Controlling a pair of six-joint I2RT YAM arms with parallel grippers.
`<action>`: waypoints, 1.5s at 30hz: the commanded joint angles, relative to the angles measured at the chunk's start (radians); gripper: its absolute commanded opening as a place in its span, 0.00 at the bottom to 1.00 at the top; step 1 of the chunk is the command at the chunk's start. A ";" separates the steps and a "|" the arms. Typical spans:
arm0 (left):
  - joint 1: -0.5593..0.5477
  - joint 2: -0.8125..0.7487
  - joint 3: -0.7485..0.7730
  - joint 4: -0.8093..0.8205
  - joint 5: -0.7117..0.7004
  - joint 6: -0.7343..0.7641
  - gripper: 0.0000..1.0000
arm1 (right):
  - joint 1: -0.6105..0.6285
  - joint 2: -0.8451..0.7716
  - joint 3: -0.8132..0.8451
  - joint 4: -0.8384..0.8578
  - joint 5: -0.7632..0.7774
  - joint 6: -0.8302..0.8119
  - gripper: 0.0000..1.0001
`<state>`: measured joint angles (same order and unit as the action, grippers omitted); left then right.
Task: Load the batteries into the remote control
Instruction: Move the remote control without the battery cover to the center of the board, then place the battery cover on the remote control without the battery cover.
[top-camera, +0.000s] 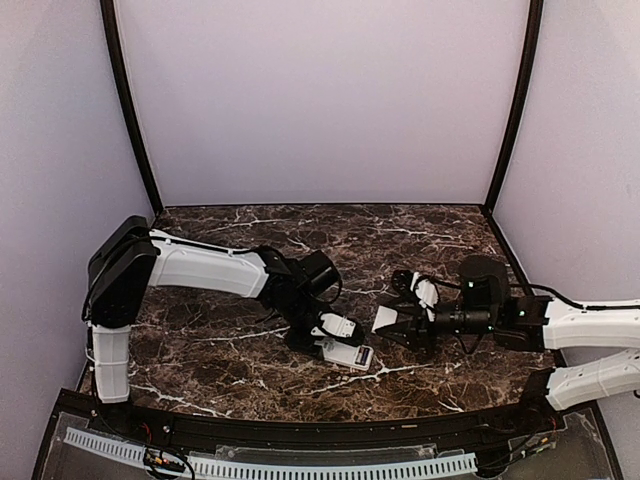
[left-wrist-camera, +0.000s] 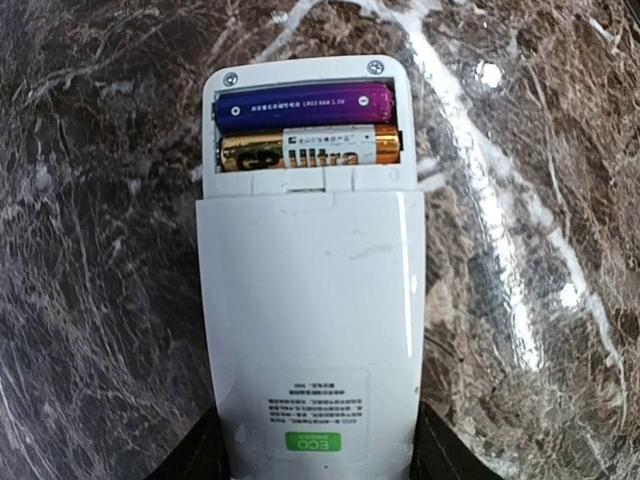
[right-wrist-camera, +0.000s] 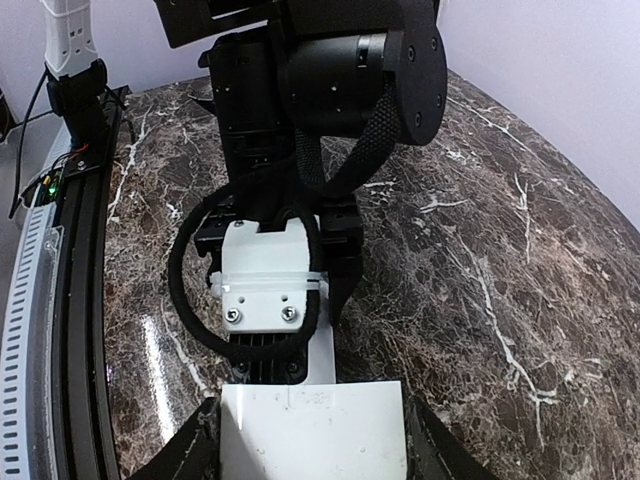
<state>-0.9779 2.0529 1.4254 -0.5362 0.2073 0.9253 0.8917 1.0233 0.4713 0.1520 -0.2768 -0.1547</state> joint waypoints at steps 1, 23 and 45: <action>0.038 -0.034 -0.131 -0.190 -0.182 -0.033 0.48 | -0.018 0.031 0.038 0.015 -0.056 -0.044 0.41; 0.080 -0.365 -0.259 -0.152 -0.059 -0.117 0.81 | -0.025 0.286 0.113 0.116 -0.223 -0.084 0.42; 0.081 -0.915 -0.934 0.734 -0.270 -1.492 0.98 | -0.025 0.695 0.132 0.497 -0.321 -0.120 0.42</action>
<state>-0.9005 1.1782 0.5926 0.0128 0.0383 -0.2909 0.8703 1.6669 0.5816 0.5423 -0.5549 -0.2573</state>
